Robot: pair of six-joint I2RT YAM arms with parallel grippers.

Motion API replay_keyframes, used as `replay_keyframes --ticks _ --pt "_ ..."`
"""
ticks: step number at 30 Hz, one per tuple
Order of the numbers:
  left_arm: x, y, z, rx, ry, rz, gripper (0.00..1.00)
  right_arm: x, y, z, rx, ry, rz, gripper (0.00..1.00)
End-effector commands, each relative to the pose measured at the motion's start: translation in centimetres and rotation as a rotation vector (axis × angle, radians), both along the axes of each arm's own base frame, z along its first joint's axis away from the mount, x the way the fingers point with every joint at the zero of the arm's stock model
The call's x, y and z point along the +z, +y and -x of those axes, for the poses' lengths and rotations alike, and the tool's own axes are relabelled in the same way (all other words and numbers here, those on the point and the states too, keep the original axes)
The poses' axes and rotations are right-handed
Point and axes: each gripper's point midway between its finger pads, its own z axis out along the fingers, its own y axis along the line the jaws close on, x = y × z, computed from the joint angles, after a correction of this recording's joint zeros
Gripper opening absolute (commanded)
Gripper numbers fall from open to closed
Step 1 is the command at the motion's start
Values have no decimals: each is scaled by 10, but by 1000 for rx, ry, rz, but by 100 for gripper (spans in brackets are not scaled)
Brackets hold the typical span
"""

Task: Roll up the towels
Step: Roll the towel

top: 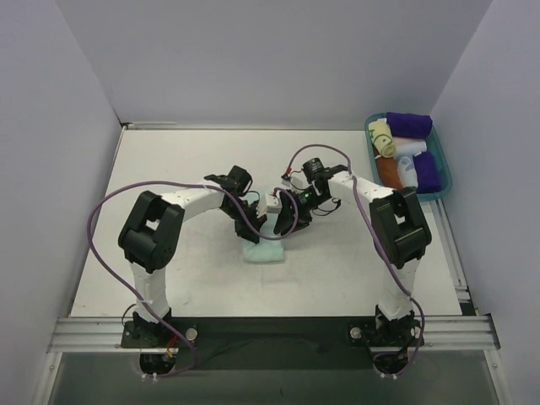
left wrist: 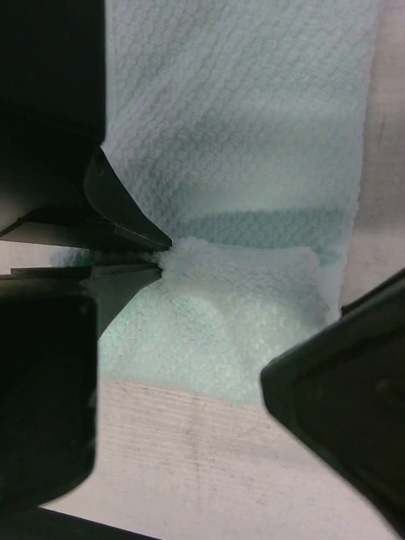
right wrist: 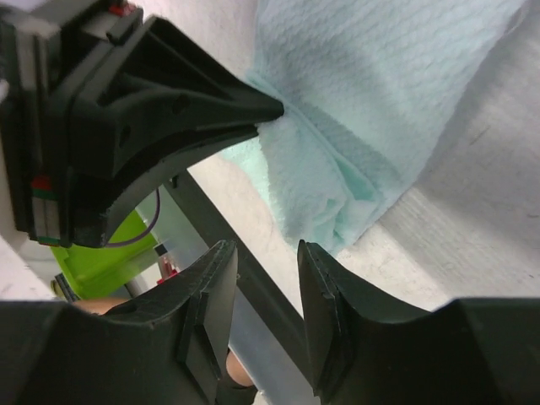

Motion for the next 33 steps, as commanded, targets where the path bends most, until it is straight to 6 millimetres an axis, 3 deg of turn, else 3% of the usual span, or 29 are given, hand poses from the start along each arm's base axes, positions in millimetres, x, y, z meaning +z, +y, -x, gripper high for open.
replay_keyframes --ticks 1,10,14,20,25,30,33 --pt "13 -12 -19 -2 -45 56 20 17 8 16 21 36 -43 35" --pt "14 -12 -20 6 -38 47 24 29 16 11 -46 133 -87 31" --pt "17 -14 -21 16 -34 53 24 6 21 22 -51 210 -62 30" --pt "24 -12 -20 49 -34 69 41 -48 12 17 -85 247 73 26" --pt "21 13 -20 57 -87 30 47 -77 -8 14 -106 222 208 22" --pt "11 52 -28 88 -120 -34 52 -79 -16 13 -93 194 256 22" --pt "29 65 -33 92 -183 -5 55 -79 -16 13 -80 182 265 22"
